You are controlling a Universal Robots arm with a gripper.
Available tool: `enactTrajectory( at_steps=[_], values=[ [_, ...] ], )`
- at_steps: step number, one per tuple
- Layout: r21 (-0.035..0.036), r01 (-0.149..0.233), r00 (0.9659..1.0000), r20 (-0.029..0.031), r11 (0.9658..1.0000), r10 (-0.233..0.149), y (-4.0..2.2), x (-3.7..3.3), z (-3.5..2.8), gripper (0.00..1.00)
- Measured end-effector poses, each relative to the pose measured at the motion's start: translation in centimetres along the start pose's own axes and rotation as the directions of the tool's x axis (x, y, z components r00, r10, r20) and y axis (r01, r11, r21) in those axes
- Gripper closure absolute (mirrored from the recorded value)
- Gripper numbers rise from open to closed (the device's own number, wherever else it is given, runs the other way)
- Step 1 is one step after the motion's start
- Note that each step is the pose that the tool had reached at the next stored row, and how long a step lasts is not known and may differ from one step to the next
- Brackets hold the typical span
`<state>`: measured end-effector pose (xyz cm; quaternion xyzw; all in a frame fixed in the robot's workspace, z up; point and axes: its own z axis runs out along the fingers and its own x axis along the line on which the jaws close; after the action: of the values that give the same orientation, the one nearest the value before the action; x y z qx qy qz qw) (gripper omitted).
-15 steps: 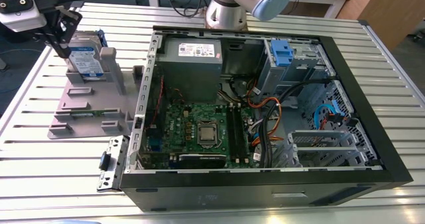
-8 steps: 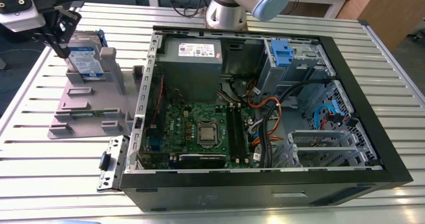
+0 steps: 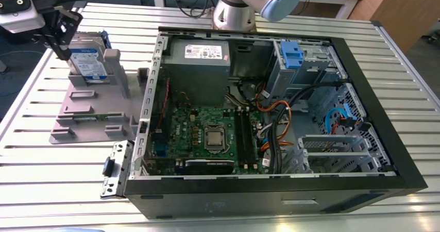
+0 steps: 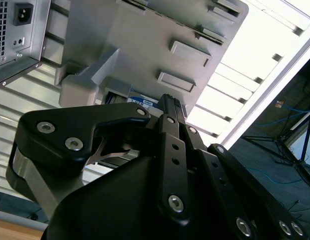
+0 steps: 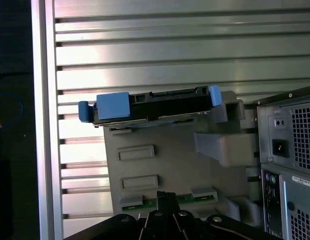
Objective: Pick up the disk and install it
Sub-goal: 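Reach for the disk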
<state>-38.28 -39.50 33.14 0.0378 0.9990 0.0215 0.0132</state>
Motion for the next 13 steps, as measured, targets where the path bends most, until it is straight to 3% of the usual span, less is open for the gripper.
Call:
enactTrajectory(
  at_steps=[13],
  values=[
    [0.0000,0.000,1.0000,0.0000,1.0000,0.000,-0.02,0.28,0.01,0.89]
  ],
)
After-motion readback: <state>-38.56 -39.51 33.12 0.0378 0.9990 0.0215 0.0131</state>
